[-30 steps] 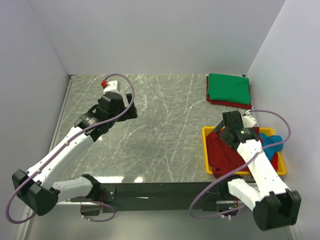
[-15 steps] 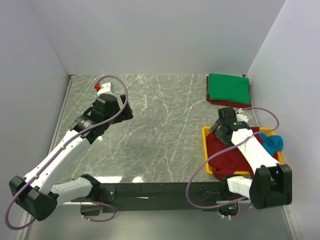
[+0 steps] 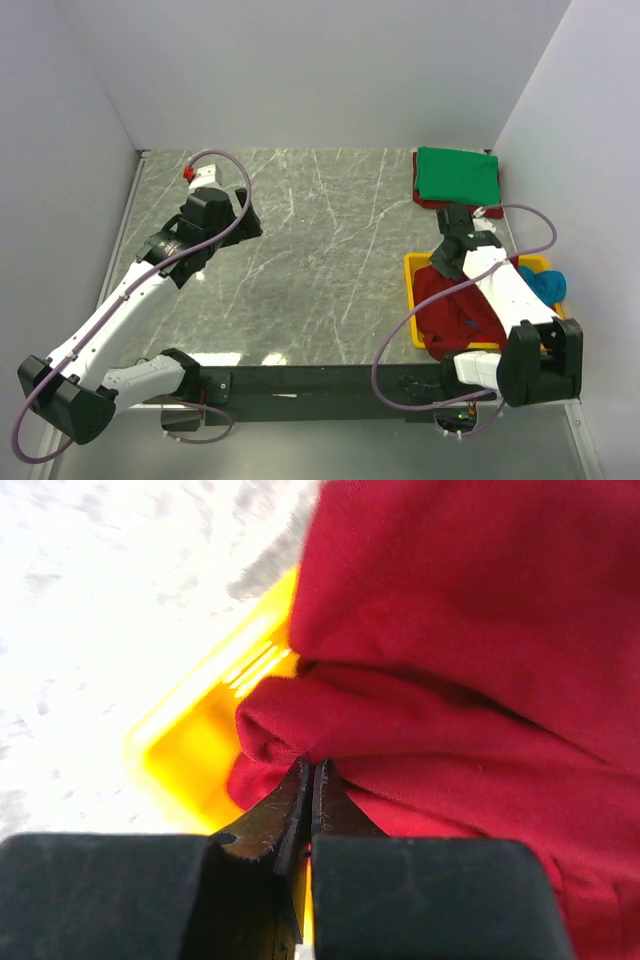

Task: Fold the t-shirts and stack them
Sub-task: Grab the tshirt from the pile, then move the tshirt to the center of the board

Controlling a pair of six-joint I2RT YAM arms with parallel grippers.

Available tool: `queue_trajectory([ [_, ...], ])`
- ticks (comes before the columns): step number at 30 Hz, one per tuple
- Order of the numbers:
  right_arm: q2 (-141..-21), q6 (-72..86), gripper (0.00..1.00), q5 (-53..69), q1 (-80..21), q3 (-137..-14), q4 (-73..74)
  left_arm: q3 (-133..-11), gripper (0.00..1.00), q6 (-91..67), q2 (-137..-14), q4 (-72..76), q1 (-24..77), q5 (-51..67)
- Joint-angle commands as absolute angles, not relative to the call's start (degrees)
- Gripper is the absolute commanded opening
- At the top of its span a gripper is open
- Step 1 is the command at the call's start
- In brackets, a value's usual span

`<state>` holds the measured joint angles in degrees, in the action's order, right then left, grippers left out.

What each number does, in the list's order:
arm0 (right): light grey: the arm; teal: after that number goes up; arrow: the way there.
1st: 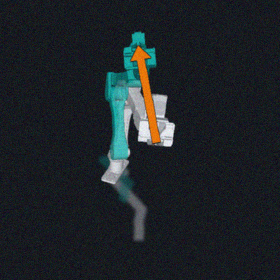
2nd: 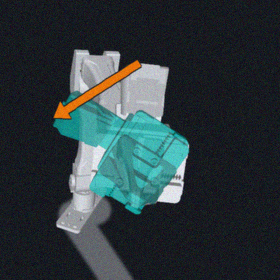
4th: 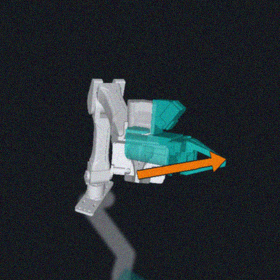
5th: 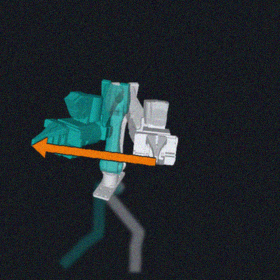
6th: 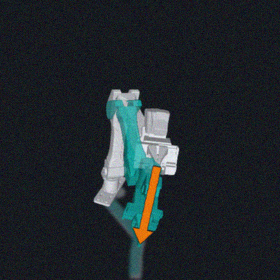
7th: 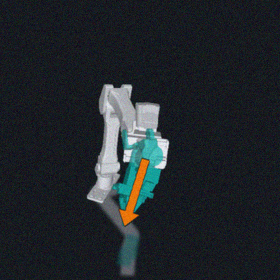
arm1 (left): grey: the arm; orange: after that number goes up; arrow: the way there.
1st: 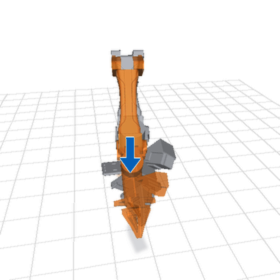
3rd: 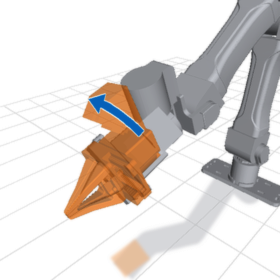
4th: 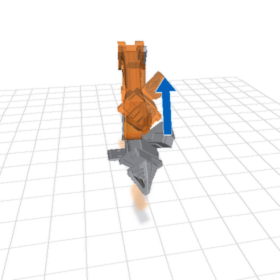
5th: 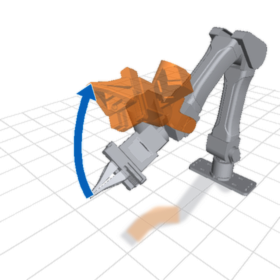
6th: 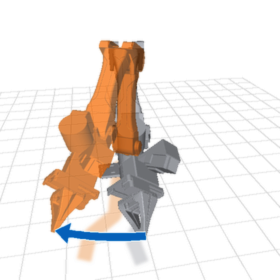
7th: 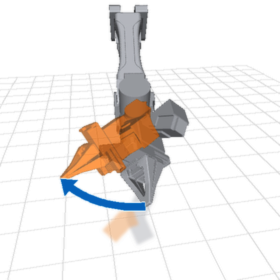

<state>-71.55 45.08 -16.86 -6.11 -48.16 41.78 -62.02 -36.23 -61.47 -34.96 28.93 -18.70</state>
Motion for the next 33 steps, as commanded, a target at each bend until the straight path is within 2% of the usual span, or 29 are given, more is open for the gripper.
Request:
queue_trajectory([
  [1, -66.5, 44.9, 0.00, -19.1, -5.9, -55.6, 46.1, -61.7, 1.00, -36.4, -60.1, -33.4, 28.3, -18.1],
  [6, -59.6, 45.4, 0.00, -20.6, -5.8, -66.0, 53.1, -62.0, 1.00, -36.2, -60.4, -32.4, 27.4, -16.0],
  [11, -53.4, 44.4, 0.00, -22.8, -5.9, -79.9, 53.3, -62.6, 1.00, -36.2, -60.9, -31.6, 26.6, -14.2],
  [16, -47.7, 38.5, 0.00, -11.8, -6.1, -82.3, 30.7, -62.8, 1.00, -36.8, -60.5, -31.7, 26.0, -12.9],
  [20, -57.3, 35.4, 0.00, -3.0, -10.0, -91.9, 27.5, -62.8, 0.99, -37.8, -59.4, -32.1, 25.5, -12.7],
  [28, -79.9, 28.8, 0.00, -4.6, -31.8, -118.1, 28.9, -63.3, 0.99, -38.8, -56.0, -35.1, 24.8, -16.0],
  [33, -89.1, 26.6, 0.00, -5.8, -36.7, -130.2, 30.5, -63.0, 0.99, -39.5, -52.9, -36.8, 24.6, -18.9],
])
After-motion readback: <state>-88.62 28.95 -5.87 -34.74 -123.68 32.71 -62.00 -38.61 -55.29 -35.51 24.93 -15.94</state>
